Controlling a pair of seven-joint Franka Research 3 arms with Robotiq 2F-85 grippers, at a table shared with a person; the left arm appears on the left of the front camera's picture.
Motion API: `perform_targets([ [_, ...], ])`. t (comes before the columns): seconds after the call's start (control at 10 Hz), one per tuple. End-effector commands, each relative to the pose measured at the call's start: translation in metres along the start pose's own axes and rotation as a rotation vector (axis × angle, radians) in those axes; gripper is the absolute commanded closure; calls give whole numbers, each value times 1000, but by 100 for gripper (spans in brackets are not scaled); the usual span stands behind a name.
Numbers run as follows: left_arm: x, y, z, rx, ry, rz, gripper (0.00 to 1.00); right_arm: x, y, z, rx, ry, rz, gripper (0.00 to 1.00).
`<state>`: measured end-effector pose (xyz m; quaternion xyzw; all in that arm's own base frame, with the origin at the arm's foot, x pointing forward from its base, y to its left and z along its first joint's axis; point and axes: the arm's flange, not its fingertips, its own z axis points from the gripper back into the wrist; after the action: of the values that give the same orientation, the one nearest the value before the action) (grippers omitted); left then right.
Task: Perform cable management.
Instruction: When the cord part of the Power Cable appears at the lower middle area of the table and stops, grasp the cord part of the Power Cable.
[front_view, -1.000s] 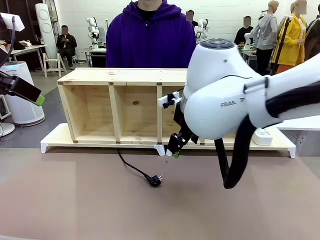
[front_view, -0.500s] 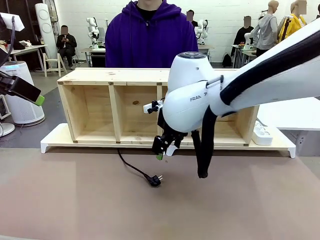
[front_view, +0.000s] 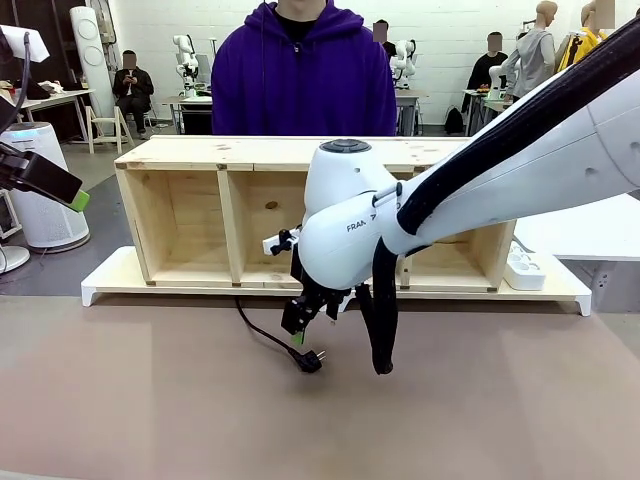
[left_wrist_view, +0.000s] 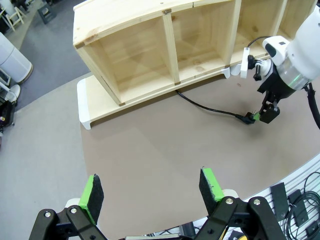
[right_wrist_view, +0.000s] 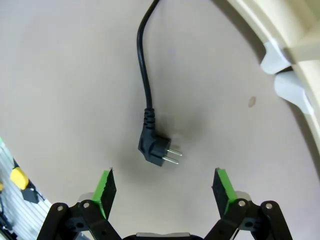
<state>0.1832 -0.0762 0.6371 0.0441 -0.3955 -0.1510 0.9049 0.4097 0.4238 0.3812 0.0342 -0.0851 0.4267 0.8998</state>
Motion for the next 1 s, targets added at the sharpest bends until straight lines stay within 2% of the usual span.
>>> perform_targets([
  [0.0, 1, 0, 0, 3, -9, -1, 0, 10, 5, -2, -23, 29, 1, 0],
  [0.2, 1, 0, 0, 3, -9, -1, 0, 1, 2, -4, 4, 12, 6, 0],
  [0.9, 1, 0, 0, 3, -9, -1, 0, 3, 2, -3, 4, 13, 6, 0],
])
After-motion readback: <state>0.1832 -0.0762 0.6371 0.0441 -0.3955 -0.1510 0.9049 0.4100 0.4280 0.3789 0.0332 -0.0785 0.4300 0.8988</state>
